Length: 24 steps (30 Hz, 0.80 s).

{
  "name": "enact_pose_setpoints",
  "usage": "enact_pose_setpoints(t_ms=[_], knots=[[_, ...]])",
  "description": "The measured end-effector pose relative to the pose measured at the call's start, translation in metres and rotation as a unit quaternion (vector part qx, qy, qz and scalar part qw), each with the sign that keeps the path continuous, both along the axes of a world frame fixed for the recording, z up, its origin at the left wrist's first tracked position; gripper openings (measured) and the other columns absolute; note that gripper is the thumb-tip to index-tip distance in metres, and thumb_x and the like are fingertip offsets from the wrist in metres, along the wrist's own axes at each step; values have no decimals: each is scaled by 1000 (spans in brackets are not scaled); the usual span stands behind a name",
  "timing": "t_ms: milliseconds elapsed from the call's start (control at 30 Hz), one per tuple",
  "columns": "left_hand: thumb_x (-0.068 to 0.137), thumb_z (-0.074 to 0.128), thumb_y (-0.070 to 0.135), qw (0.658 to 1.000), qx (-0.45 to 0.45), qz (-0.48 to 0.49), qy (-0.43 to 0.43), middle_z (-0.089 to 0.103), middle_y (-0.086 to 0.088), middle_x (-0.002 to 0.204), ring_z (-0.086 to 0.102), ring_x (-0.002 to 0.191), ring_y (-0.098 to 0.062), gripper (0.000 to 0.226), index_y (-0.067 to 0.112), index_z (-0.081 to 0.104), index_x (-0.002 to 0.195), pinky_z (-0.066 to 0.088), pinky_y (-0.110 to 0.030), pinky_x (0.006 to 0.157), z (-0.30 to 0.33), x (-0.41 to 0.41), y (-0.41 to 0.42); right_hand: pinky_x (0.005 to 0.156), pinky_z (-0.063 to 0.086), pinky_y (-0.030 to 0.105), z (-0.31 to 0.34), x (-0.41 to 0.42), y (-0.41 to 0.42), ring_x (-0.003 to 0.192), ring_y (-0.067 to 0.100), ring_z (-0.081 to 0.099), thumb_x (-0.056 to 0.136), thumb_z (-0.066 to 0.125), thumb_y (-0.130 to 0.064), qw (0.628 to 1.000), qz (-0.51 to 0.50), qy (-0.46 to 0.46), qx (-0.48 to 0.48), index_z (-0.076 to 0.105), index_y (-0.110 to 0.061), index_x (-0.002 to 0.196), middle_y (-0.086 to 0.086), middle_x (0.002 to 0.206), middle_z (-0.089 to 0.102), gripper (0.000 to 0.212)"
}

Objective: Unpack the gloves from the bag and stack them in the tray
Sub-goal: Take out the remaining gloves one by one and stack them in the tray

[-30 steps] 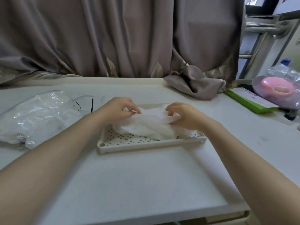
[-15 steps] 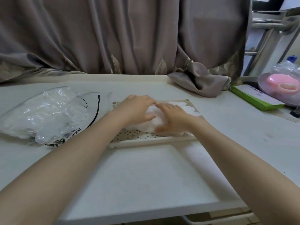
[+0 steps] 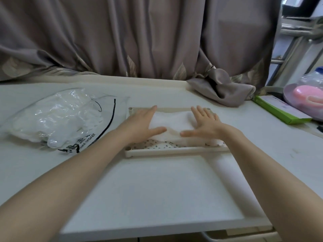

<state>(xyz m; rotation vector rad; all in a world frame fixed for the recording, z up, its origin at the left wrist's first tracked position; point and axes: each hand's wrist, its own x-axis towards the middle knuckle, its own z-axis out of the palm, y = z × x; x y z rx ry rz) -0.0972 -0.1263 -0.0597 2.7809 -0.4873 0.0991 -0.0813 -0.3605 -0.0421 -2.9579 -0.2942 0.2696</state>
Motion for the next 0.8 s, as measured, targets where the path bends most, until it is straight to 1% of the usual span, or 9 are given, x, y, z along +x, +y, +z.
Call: enact_pose_setpoints(t_ms=[100, 200, 267, 333, 367, 467, 567, 667, 800], knots=[[93, 43, 44, 983, -95, 11, -155, 48, -5, 136, 39, 129, -23, 52, 13, 46, 134, 30, -34, 104, 17, -18, 23, 118, -5, 43, 22, -19, 36, 145, 13, -13, 87, 29, -68, 993, 40, -7, 109, 4, -28, 151, -7, 159, -9, 80], [86, 49, 15, 953, -94, 38, -284, 61, -13, 112, 52, 109, -36, 25, 10, 70, 97, 44, -47, 92, 19, -26, 63, 113, 12, 30, 33, -34, 87, 144, 15, 14, 98, 32, -46, 966, 113, -85, 217, 46, -18, 137, 1, 153, 27, 50], [80, 46, 0, 949, -47, 108, -294, 56, -13, 126, 41, 123, -42, 34, 18, 75, 83, 31, -51, 103, 14, -28, 92, 100, 23, 20, 30, -42, 127, 135, 15, 33, 98, 42, -31, 943, 165, -146, 251, 61, -13, 118, 4, 140, 46, 33], [85, 49, -1, 956, -19, 215, -197, 31, -5, 151, 9, 141, -36, 41, 31, 74, 91, 3, -40, 112, 13, -30, 113, 88, 25, 14, 24, -45, 167, 125, 17, 42, 97, 47, -19, 930, 181, -171, 272, 66, -9, 109, 6, 130, 54, 25], [89, 52, 6, 955, -9, 264, -138, 20, -3, 155, 0, 143, -33, 37, 36, 71, 100, -2, -38, 113, 14, -30, 122, 85, 27, 14, 21, -43, 186, 121, 19, 46, 96, 46, -13, 930, 176, -166, 278, 67, -7, 108, 7, 126, 57, 25], [90, 52, 13, 956, -31, 290, -19, 29, -7, 152, 24, 138, -31, 43, 29, 53, 130, 21, -40, 113, 8, -24, 143, 80, 33, 17, 10, -33, 232, 115, 22, 53, 94, 41, -2, 950, 139, -112, 254, 67, -7, 112, 8, 122, 62, 31], [86, 45, 1, 957, -100, 272, -18, 42, -6, 145, 41, 128, -28, 65, 19, 29, 146, 37, -39, 103, 3, -21, 150, 87, 39, 22, 0, -21, 252, 119, 22, 52, 93, 44, -3, 964, 91, -31, 249, 61, -11, 122, 6, 131, 57, 36], [83, 43, -6, 961, -136, 232, -56, 32, -1, 151, 40, 128, -27, 77, 20, 15, 150, 37, -37, 99, 7, -24, 140, 79, 37, 21, -10, -14, 265, 114, 22, 55, 88, 60, -12, 965, 59, -14, 257, 54, -14, 131, 8, 128, 57, 44], [80, 48, -7, 957, -176, 209, -100, 30, 1, 151, 37, 130, -25, 84, 23, 13, 149, 36, -34, 98, 14, -28, 133, 64, 35, 26, -25, -11, 279, 84, 25, 57, 84, 57, -19, 978, 69, -50, 190, 65, -20, 103, 8, 102, 64, 21]])
